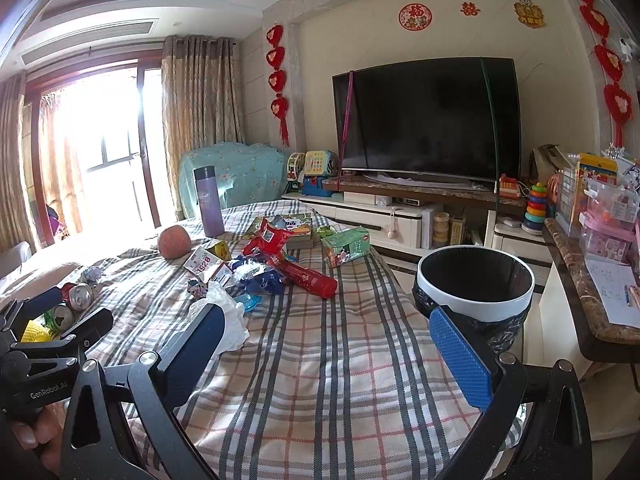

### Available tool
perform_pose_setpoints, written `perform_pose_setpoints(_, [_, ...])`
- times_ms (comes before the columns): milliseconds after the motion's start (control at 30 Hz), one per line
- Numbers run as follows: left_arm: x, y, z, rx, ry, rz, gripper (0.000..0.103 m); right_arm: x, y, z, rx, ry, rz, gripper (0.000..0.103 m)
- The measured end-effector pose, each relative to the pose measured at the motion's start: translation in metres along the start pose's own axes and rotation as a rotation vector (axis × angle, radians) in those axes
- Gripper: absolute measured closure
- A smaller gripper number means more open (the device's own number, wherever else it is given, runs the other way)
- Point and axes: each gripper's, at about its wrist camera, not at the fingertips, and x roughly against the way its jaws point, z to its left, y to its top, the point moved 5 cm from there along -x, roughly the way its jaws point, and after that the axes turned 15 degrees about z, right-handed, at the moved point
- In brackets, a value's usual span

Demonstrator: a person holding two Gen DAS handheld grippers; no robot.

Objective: Collect trash

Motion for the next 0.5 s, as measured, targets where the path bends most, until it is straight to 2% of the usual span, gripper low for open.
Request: perform_pose_setpoints(500, [-0.0021,-0.0018,-0.0008,0.003,-0.001,0.002,0.001,-0.0003,-0.0001,0.0003,0.0,-0.001,0.001,0.0])
